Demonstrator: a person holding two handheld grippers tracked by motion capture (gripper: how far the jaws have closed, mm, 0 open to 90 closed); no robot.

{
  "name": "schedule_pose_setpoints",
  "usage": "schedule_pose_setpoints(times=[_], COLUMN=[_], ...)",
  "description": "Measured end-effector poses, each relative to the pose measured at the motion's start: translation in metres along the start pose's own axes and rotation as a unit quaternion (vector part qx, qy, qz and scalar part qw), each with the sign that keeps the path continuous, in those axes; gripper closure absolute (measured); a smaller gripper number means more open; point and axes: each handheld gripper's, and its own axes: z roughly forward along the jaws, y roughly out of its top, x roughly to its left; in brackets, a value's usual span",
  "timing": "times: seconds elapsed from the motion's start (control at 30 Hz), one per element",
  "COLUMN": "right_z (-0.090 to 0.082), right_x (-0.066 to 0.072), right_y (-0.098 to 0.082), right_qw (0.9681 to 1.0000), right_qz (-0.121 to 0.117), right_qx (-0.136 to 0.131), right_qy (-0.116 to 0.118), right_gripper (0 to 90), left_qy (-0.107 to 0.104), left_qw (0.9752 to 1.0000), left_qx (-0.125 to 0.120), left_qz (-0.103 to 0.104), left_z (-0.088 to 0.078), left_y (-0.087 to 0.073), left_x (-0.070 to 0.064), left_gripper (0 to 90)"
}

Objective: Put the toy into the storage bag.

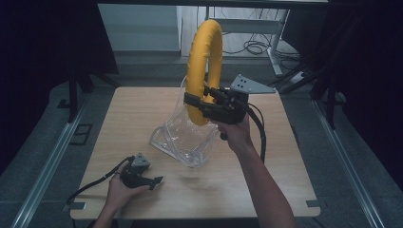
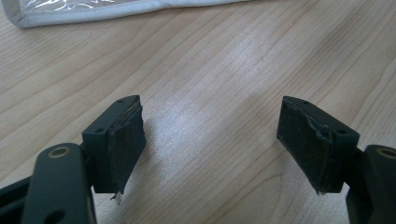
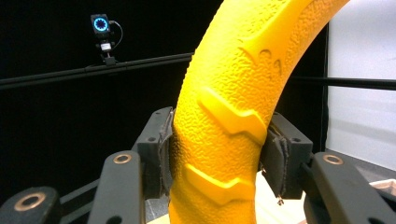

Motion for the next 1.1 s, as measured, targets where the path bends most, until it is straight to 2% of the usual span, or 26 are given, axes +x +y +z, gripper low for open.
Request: schedule_pose_setpoints(times=[0.6, 1.1], right_z=[0.016, 0.023], right_x=[0.007, 0.002], right_y=[-0.024, -0.042], right_qw=[0.9996, 0.9985], right_qz=[0.012, 0.031], right_qx=[0.007, 0.029], right_qy=[0.024, 0.035], right_gripper=[49.0, 48.9], left_qy=[0.002, 0.004], left_qw=[1.0, 1.0], left_qx=[0.002, 0.003], left_qz=[0.002, 0.003], left_z=[0.0, 0.001], left_y=[0.0, 0.0], left_x=[0.0, 0.0], left_gripper=[23.2, 23.2])
